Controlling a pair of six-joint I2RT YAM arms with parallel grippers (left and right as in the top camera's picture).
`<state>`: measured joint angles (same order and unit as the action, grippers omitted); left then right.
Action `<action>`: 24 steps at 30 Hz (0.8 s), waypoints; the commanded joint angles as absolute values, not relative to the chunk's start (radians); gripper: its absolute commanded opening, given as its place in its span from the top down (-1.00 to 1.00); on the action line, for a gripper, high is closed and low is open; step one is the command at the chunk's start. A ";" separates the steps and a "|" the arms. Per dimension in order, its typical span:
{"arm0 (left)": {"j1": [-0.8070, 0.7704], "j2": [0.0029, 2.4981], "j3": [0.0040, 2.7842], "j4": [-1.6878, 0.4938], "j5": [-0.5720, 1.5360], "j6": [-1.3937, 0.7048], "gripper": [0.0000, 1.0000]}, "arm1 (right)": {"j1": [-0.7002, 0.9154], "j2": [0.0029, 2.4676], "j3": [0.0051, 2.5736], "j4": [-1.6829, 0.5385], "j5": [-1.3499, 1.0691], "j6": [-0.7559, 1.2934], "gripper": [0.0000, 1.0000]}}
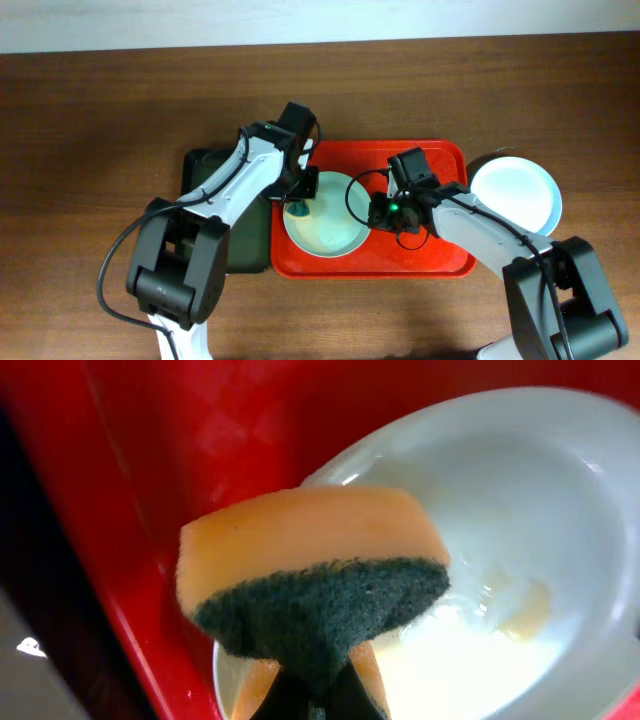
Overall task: Clean dirty plates on tray and stack at the side
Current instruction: 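Scrub the white plate with the sponge while the right gripper holds it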
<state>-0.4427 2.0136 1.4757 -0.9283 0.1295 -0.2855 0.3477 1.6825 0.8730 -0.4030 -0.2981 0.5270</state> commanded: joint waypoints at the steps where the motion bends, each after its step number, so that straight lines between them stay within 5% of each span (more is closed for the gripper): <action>1: -0.451 1.997 1.383 -0.873 0.132 -0.328 1.00 | 0.353 1.692 0.867 -0.403 -0.303 0.531 0.92; 14: -0.534 1.982 1.254 -0.773 0.475 -0.328 1.00 | 0.353 1.692 0.867 -0.403 -0.303 0.531 0.92; 24: -0.342 1.578 1.298 -0.993 0.079 -0.328 1.00 | 0.353 1.692 0.867 -0.403 -0.303 0.532 0.92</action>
